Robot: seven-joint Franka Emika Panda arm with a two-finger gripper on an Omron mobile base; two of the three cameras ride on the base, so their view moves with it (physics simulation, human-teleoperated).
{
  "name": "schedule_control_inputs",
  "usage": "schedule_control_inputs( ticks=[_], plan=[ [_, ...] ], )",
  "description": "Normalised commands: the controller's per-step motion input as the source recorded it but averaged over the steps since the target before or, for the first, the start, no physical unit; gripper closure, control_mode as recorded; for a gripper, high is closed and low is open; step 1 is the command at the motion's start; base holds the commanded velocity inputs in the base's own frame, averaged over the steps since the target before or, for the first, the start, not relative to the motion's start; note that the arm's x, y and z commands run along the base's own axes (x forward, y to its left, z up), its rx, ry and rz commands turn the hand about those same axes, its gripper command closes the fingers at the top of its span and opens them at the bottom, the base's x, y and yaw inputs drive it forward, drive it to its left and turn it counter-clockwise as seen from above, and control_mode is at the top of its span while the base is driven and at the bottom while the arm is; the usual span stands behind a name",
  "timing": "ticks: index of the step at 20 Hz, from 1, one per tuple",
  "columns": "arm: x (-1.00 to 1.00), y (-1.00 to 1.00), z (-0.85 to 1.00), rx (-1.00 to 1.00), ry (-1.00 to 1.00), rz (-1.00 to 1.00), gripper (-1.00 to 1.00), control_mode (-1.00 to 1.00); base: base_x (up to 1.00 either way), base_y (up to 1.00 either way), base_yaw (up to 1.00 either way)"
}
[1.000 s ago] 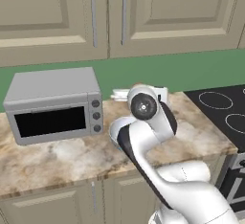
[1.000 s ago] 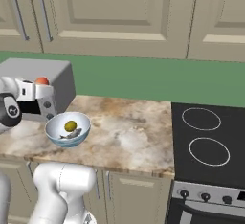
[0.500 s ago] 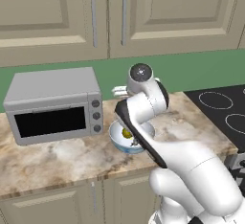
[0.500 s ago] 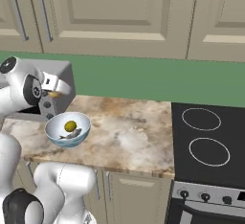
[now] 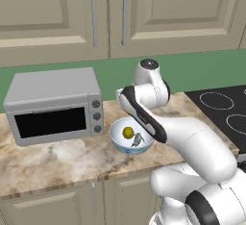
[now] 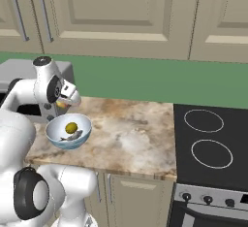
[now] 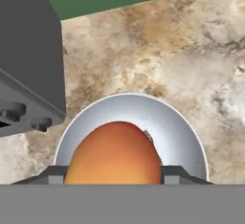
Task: Take the fish, lemon, and mango from the freezer and place them in the bowl on the counter.
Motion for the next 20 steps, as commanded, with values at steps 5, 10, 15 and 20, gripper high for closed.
schedule_control_inputs(
  ticks=[5, 10, 15, 20],
  plan=[
    [0.45, -0.08, -0.7, 0.12, 0.05, 0.0, 1.0, -1.0, 0.0, 0.0, 0.0],
    [0.03, 0.0, -0.63, 0.0, 0.08, 0.0, 1.0, -1.0, 0.0, 0.0, 0.0],
    [0.0, 0.0, -0.32, 0.0, 0.1, 0.0, 1.0, -1.0, 0.0, 0.0, 0.0],
    [0.02, 0.0, -0.33, 0.0, 0.07, 0.0, 1.0, -1.0, 0.0, 0.0, 0.0]
  ],
)
